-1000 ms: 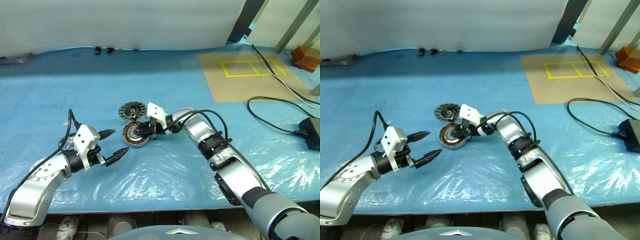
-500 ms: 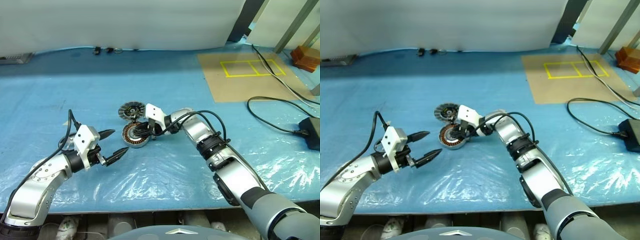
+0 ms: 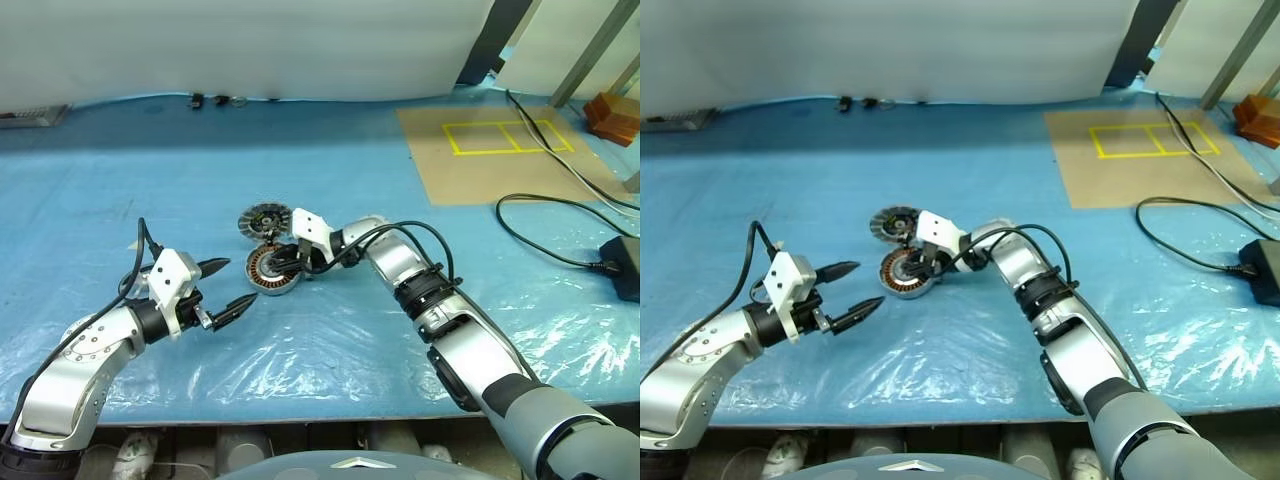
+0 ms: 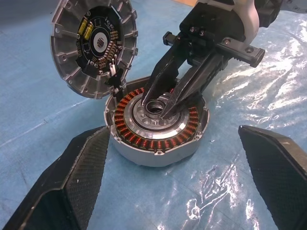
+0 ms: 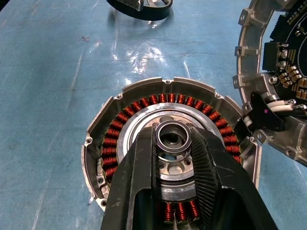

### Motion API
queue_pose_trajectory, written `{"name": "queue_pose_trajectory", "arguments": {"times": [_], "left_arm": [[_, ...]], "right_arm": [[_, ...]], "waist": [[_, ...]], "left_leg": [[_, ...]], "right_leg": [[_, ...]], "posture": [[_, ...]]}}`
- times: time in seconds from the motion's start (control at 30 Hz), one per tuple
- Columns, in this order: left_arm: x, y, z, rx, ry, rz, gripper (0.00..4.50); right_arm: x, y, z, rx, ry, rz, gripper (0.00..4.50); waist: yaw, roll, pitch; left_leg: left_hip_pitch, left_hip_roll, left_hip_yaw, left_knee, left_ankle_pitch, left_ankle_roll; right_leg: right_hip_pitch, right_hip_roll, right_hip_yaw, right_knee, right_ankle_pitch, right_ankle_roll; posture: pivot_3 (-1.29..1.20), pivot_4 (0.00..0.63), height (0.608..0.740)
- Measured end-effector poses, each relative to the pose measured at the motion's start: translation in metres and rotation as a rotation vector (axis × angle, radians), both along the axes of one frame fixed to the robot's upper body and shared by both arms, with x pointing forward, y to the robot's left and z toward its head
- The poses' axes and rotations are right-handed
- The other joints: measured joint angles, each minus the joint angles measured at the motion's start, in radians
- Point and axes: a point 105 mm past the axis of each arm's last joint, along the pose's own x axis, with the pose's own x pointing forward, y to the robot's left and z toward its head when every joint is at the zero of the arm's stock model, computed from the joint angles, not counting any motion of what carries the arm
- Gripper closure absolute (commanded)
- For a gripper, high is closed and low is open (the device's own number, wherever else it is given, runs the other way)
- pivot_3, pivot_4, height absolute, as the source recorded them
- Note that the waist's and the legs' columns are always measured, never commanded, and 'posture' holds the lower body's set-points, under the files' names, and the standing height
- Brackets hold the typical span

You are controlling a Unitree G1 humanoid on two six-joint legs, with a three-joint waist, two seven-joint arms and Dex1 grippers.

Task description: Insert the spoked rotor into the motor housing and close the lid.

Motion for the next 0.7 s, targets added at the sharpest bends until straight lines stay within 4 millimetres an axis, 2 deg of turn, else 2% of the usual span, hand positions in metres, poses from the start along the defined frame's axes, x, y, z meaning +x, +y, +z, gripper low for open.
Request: {"name": "queue_pose_trajectory", "arguments": {"times": [0.17, 0.23, 0.37, 0.47, 0.5, 0.7], "left_arm": [[0.001, -0.002, -0.001, -0.003, 0.001, -0.007, 0.0], [0.001, -0.003, -0.001, -0.004, 0.003, -0.009, 0.0], [0.002, -0.002, -0.003, -0.006, 0.008, -0.006, 0.0], [0.002, -0.002, -0.004, -0.009, 0.013, -0.003, 0.0], [0.003, -0.002, -0.004, -0.009, 0.012, -0.003, 0.0], [0.005, -0.003, -0.001, -0.009, 0.001, -0.007, 0.0]], "right_arm": [[0.0, -0.003, -0.001, -0.008, 0.001, 0.003, 1.08], [0.0, -0.003, -0.001, -0.008, 0.003, 0.003, 0.55], [0.0, -0.003, 0.001, 0.001, 0.021, -0.002, 0.56], [0.001, -0.005, 0.003, 0.036, 0.098, -0.033, 0.56], [0.0, -0.005, 0.003, 0.051, 0.136, -0.038, 1.31], [-0.003, -0.004, 0.012, 0.095, 0.189, -0.024, 3.34]], "waist": [[0.0, 0.0, 0.0], [0.0, 0.0, 0.0], [0.001, 0.0, 0.0], [0.001, 0.0, 0.0], [0.001, 0.0, 0.0], [0.001, 0.0, 0.0]], "left_leg": [[0.0, 0.0, 0.0, 0.0, 0.0, 0.0], [0.0, 0.0, 0.0, 0.0, 0.0, 0.0], [0.0, 0.0, 0.0, 0.0, 0.0, 0.0], [0.0, 0.0, 0.0, 0.0, 0.0, 0.0], [0.0, 0.0, 0.0, 0.0, 0.0, 0.001], [0.0, 0.0, 0.0, 0.0, 0.0, 0.001]], "right_leg": [[0.001, 0.0, 0.0, 0.001, 0.0, 0.0], [0.001, 0.0, 0.0, 0.001, 0.0, 0.0], [0.0, 0.0, 0.0, 0.0, 0.0, 0.0], [0.0, 0.0, 0.0, 0.0, 0.0, 0.0], [0.0, 0.0, 0.0, 0.0, 0.0, 0.0], [-0.001, 0.0, 0.0, 0.0, 0.0, 0.0]], "posture": [[0.0, 0.15, 0.74], [0.0, 0.15, 0.74], [0.0, 0.15, 0.74], [0.0, 0.15, 0.74], [0.0, 0.15, 0.74], [0.0, 0.15, 0.74]]}}
